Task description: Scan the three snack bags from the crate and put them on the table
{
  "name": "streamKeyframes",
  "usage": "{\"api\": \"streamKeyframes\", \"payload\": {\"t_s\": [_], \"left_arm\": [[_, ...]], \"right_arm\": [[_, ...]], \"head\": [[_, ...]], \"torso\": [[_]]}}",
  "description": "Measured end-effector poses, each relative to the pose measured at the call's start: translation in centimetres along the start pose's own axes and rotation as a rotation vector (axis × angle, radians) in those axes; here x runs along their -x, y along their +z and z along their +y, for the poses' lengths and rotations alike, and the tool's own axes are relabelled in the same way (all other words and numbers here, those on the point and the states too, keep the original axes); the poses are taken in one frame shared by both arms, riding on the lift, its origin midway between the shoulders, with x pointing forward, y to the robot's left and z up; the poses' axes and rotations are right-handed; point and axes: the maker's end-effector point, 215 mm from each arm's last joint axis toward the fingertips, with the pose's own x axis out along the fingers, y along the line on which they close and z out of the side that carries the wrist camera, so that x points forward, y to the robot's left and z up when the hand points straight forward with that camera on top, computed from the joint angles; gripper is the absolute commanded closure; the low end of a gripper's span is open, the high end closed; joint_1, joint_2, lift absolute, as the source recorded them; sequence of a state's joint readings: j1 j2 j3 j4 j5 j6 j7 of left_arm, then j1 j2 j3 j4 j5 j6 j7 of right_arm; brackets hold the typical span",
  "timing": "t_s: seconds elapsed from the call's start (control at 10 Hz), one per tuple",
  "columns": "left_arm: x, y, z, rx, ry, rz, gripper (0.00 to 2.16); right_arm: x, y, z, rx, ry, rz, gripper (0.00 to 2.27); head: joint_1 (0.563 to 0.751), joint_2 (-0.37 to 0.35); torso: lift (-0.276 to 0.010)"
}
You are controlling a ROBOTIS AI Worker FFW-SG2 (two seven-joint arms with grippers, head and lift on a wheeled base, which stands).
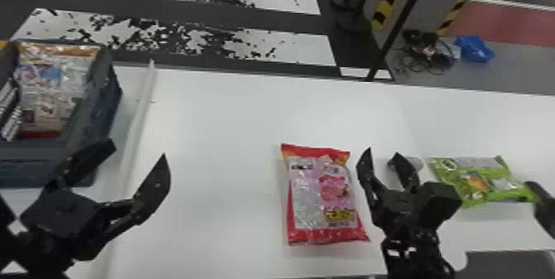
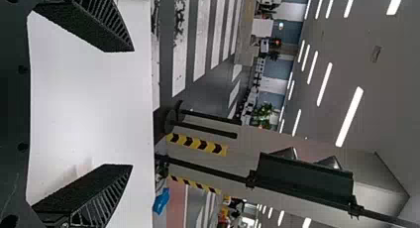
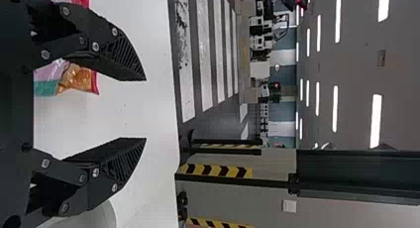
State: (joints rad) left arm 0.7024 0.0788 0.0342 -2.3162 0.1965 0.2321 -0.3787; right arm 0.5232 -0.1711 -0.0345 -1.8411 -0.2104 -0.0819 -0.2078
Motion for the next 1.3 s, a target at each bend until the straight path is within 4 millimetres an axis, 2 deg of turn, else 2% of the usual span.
{"api": "streamKeyframes", "payload": {"t_s": [0.3,0.4,0.7,0.9,1.0,1.1,1.2,1.3], "left_arm": [[-0.1,-0.2,0.3,-0.005,0.004,0.006,0.03],[-0.1,-0.3,0.4,-0.001,0.006,0.006,0.03],[-0.5,-0.3,1.4,0.020,0.044,-0.009,0.03],[-0.5,-0.6,2.8,0.037,0.095,-0.008,0.03],[-0.3,-0.5,3.3,0.041,0.104,-0.010,0.03],[-0.1,-0.6,3.8,0.046,0.116,-0.011,0.03],[0.0,-0.7,4.3,0.050,0.128,-0.011,0.03],[0.2,-0.7,4.7,0.052,0.137,-0.013,0.03]], "right_arm": [[1.8,2.1,-6.2,0.049,-0.079,0.000,0.06],[1.5,1.8,-8.0,0.069,-0.091,0.028,0.07],[-0.9,-3.6,-10.8,0.111,-0.050,0.231,0.07],[-2.3,-6.7,-11.2,0.117,-0.017,0.324,0.09],[-2.9,-7.8,-11.5,0.120,-0.011,0.355,0.21],[-3.3,-9.3,-11.5,0.113,0.009,0.402,1.09],[-3.3,-10.7,-11.7,0.105,0.013,0.449,2.22],[-3.3,-11.6,-11.6,0.097,0.015,0.481,2.24]], "head": [[0.695,-0.314],[0.695,-0.346],[0.695,-0.350],[0.695,-0.350],[0.695,-0.350],[0.695,-0.348],[0.695,-0.345],[0.695,-0.341]], "torso": [[-0.094],[-0.094],[-0.094],[-0.094],[-0.094],[-0.094],[-0.094],[-0.094]]}}
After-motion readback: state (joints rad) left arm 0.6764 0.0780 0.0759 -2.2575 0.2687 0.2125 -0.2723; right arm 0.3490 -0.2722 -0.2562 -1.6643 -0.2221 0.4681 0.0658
